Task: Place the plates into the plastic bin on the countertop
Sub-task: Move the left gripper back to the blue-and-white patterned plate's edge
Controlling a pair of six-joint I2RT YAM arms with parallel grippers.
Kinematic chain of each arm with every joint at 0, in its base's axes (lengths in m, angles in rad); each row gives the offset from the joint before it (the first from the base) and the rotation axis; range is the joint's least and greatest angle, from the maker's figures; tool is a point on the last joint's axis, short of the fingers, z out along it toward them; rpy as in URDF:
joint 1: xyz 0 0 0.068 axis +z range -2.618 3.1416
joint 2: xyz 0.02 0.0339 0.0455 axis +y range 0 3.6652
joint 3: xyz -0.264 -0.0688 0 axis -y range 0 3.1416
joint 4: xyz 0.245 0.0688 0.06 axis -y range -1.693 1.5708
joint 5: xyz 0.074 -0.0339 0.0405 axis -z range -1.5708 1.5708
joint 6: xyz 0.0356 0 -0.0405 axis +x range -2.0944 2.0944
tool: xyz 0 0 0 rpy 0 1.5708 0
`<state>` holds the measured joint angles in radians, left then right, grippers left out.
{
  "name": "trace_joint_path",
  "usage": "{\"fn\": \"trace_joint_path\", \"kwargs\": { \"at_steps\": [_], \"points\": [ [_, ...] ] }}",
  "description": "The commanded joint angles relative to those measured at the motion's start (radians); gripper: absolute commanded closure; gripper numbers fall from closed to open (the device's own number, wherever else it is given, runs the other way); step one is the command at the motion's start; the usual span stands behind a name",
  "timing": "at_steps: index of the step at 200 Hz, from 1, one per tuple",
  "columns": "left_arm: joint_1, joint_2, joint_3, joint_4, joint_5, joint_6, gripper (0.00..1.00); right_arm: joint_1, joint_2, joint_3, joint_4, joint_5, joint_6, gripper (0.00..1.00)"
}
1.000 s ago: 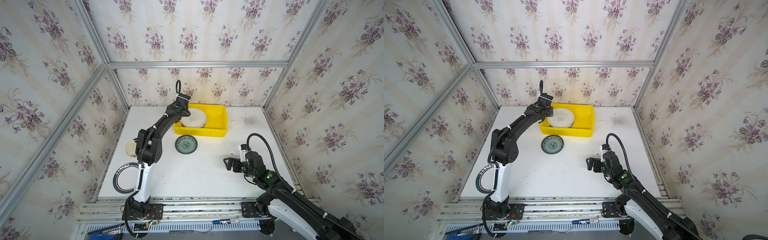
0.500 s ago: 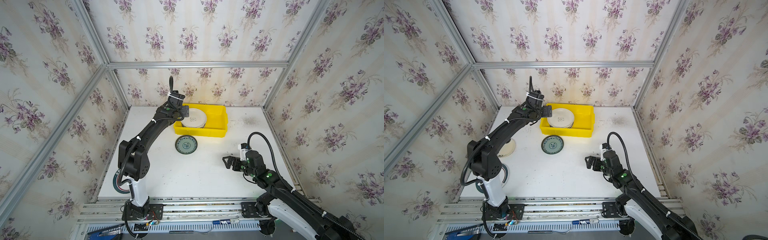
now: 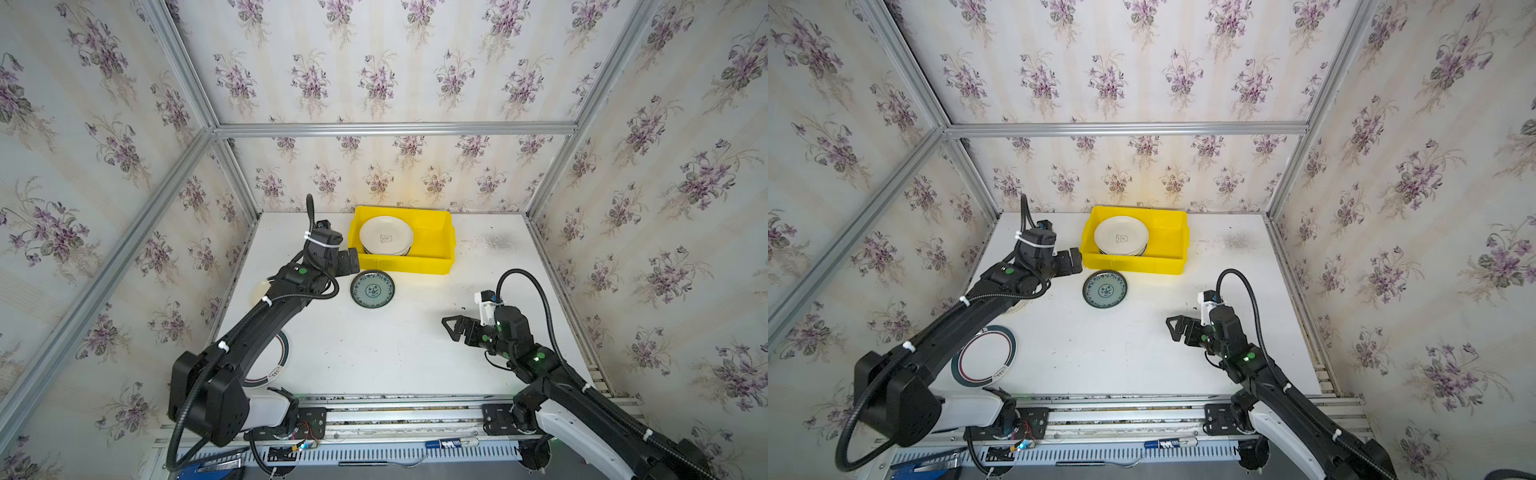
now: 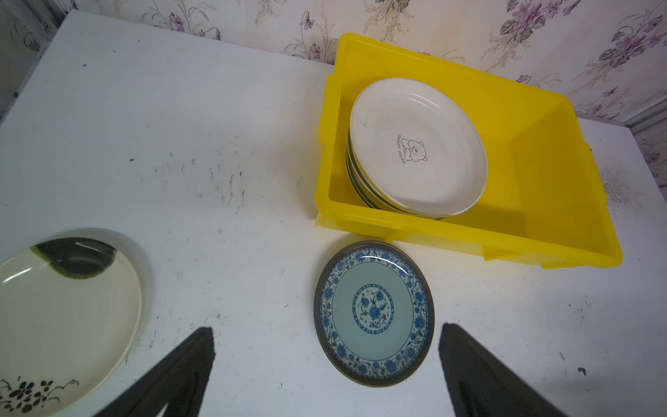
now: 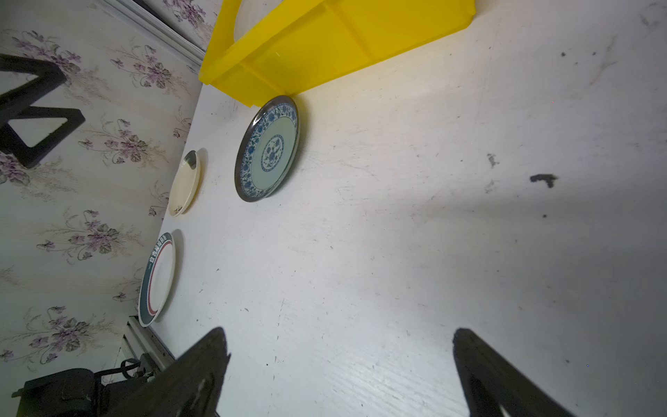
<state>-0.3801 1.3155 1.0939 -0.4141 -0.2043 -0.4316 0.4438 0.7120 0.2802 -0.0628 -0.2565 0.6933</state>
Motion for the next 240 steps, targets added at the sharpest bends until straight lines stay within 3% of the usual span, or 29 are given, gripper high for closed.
{"fn": "trace_joint_path", "kwargs": {
  "at_steps": [1,42,93,124,145,222,240],
  "points": [
    [0.005,-0.067,-0.084,0.067,0.041,-0.073,0.01,-0.001,-0.030,-0.007,0.050,-0.049,0.021,0.01],
    [0.056,-0.160,-0.278,0.156,0.098,-0.131,0.02,-0.002,-0.042,0.003,0.021,-0.088,0.024,0.01],
    [0.104,-0.127,-0.368,0.251,0.224,-0.163,0.21,-0.002,-0.052,-0.031,0.061,-0.121,0.094,0.01],
    [0.121,-0.040,-0.373,0.299,0.279,-0.182,0.28,-0.002,-0.061,-0.052,0.052,-0.104,0.111,0.01],
    [0.137,0.035,-0.372,0.347,0.350,-0.194,0.39,-0.002,-0.066,-0.062,0.049,-0.101,0.107,0.01],
    [0.144,0.199,-0.387,0.468,0.390,-0.235,0.44,-0.003,-0.102,-0.072,0.031,-0.069,0.101,0.01],
    [0.143,0.235,-0.380,0.480,0.395,-0.245,0.50,-0.003,-0.108,-0.073,0.026,-0.063,0.101,0.01]
  ]
}}
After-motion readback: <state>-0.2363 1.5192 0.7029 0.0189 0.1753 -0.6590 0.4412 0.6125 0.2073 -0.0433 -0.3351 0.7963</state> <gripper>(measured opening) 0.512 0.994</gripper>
